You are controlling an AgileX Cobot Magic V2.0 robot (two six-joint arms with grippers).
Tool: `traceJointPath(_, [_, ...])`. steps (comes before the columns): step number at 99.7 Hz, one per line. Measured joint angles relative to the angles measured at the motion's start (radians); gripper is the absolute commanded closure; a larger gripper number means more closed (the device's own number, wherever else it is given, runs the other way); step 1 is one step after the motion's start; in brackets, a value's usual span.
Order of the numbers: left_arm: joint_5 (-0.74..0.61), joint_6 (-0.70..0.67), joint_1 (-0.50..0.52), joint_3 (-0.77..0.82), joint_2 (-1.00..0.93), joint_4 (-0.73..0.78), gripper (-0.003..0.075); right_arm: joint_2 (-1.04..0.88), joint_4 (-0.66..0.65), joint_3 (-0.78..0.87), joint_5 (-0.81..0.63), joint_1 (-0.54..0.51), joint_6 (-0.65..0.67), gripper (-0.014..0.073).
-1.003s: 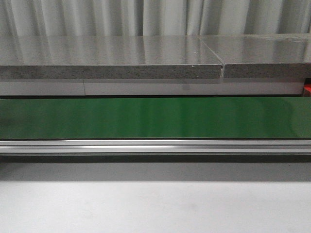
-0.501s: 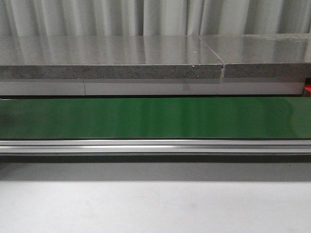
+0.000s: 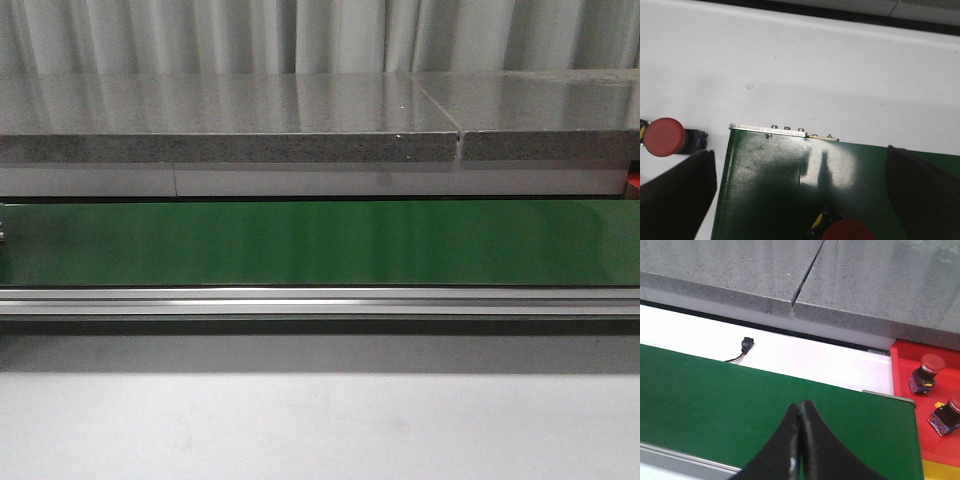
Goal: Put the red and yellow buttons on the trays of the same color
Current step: 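Set the red button on the green belt and open the left gripper, then move the left gripper to a yellow button and grasp it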
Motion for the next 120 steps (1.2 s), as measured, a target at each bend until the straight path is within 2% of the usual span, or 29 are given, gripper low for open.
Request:
traceJointPath(11, [0.017,0.0,0.008,-0.009,-0.024,0.0,0.0048,0.0,0.0,0.0,0.0,0.0,0.0,0.0662])
traceJointPath(24, [0.048,0.0,0.064,-0.012,-0.035,0.0,0.0048,0.0,0.0,0.0,0.0,0.0,0.0,0.0662])
traceJointPath(71, [0.079,0.0,0.398,-0.012,0.008,0.0,0.0048,0.0,0.0,0.0,0.0,0.0,0.0,0.0662])
traceJointPath(99, [0.07,-0.015,0.485,-0.012,0.131,0.0,0.0048,0.0,0.0,0.0,0.0,0.0,0.0,0.0662])
traceJointPath(120, [0.04,-0.025,0.514,-0.012,0.209,-0.01,0.0048,0.0,0.0,0.0,0.0,0.0,0.0,0.0662])
